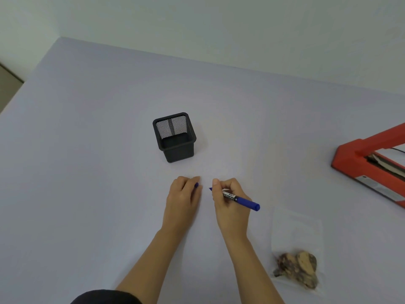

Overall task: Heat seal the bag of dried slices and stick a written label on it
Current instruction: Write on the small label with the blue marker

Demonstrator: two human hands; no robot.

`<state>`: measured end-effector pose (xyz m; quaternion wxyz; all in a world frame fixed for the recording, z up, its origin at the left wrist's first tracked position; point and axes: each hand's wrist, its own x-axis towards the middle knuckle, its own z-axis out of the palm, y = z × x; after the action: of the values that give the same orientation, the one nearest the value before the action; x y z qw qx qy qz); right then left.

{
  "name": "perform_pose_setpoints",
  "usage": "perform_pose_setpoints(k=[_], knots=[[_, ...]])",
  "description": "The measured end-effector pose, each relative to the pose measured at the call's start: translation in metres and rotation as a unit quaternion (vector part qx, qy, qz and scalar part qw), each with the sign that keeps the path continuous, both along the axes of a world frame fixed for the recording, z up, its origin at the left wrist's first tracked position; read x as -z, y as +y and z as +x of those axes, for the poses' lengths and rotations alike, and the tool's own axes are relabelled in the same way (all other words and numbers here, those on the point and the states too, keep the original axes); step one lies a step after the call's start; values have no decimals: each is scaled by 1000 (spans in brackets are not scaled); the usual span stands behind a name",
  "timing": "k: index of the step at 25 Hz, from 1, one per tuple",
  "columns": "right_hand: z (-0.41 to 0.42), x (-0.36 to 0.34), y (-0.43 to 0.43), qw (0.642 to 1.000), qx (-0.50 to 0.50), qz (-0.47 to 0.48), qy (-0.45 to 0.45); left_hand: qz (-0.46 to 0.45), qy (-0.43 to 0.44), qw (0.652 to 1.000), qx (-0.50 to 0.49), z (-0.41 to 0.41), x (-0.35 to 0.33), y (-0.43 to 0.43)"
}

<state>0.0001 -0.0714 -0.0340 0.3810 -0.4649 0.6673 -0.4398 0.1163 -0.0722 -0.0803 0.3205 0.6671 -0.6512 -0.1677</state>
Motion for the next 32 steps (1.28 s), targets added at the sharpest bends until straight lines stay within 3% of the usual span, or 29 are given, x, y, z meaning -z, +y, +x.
perform_pose_setpoints(k=[16, 24, 32], knots=[[16, 29, -9, 997, 4, -76, -25, -8, 96, 995, -18, 5, -18, 7], [19, 29, -9, 997, -29, -74, -12, 19, -41, 998, -32, 21, -3, 36], [19, 29, -6, 993, -65, -97, -5, 57, -5, 998, -9, 25, -8, 26]])
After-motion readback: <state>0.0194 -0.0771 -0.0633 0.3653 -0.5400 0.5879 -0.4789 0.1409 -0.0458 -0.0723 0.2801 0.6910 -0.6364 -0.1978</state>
